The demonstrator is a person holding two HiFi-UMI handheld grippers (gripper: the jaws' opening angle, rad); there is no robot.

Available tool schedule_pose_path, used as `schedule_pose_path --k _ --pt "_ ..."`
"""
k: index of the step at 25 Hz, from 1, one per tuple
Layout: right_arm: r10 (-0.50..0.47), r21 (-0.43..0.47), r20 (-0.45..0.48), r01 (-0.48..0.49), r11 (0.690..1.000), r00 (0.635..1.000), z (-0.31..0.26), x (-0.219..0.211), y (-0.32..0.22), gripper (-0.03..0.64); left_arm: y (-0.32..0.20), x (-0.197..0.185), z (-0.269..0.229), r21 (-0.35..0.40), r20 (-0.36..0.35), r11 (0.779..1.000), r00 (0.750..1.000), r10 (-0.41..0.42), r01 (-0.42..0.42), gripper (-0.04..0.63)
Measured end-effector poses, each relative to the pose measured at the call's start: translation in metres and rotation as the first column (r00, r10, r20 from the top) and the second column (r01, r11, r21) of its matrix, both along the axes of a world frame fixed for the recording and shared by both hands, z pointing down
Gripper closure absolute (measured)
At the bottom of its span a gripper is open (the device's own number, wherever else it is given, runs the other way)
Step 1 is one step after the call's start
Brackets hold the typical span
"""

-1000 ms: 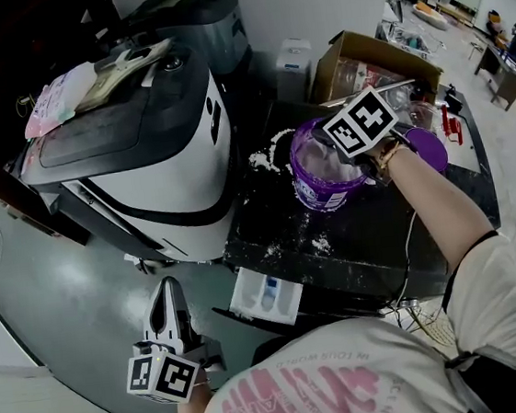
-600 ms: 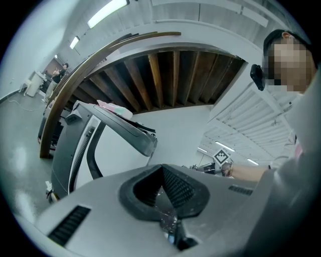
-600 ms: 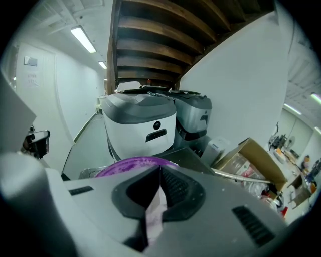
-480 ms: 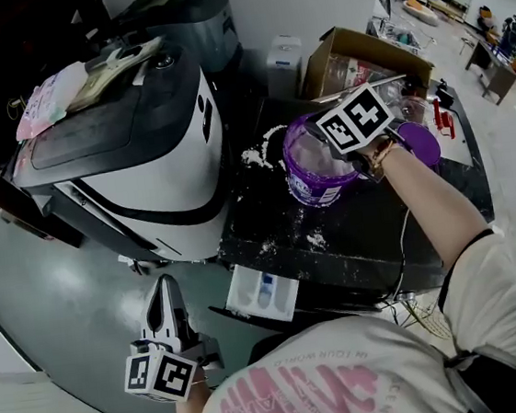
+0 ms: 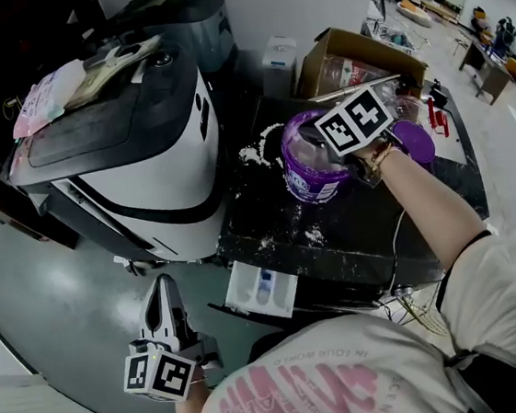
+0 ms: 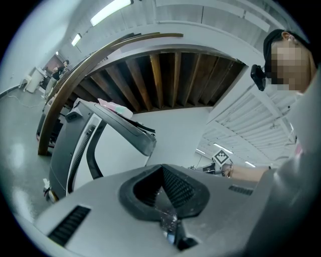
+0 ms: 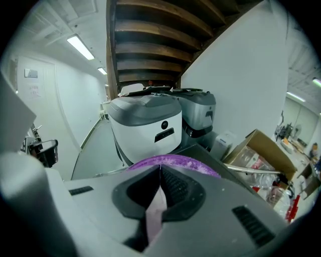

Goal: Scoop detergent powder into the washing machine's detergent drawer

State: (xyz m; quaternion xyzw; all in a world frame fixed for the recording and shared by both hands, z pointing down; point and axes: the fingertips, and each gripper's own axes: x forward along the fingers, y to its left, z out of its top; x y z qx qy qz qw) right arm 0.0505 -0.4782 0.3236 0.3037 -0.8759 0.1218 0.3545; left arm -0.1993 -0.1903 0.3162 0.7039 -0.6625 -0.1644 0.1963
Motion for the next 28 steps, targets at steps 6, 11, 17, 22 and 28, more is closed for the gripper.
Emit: schedule_pose_path --k 6,11,17,22,28 --pt "0.0 -0.006 0.032 0.0 1.0 1.0 -0.005 -0.006 0.01 0.614 0.003 -0.003 0.0 0.008 -0.008 1.0 1.0 0.003 -0.003 0.594" --pt "-0.026 0.001 0.029 0.026 1.0 0.999 -0.006 -0.013 0.021 0.614 0.003 -0.006 0.0 0.012 -0.008 1.0 1.0 0.011 -0.011 0.595" --pt "-0.048 0.001 0.028 0.048 0.999 0.998 -0.008 -0.014 0.035 0.614 0.003 -0.003 -0.001 0.014 -0.006 0.999 0.999 0.032 -0.031 0.594" --pt "-0.065 -0.002 0.024 0.065 0.998 0.998 -0.009 -0.015 0.045 0.614 0.001 0.0 -0.001 0.018 -0.004 0.998 0.998 0.056 -0.055 0.594" --pt "-0.06 0.003 0.027 0.06 0.998 0.998 -0.012 -0.01 0.057 0.614 0.0 0.002 -0.001 0.024 -0.011 0.997 0.997 0.077 -0.077 0.595"
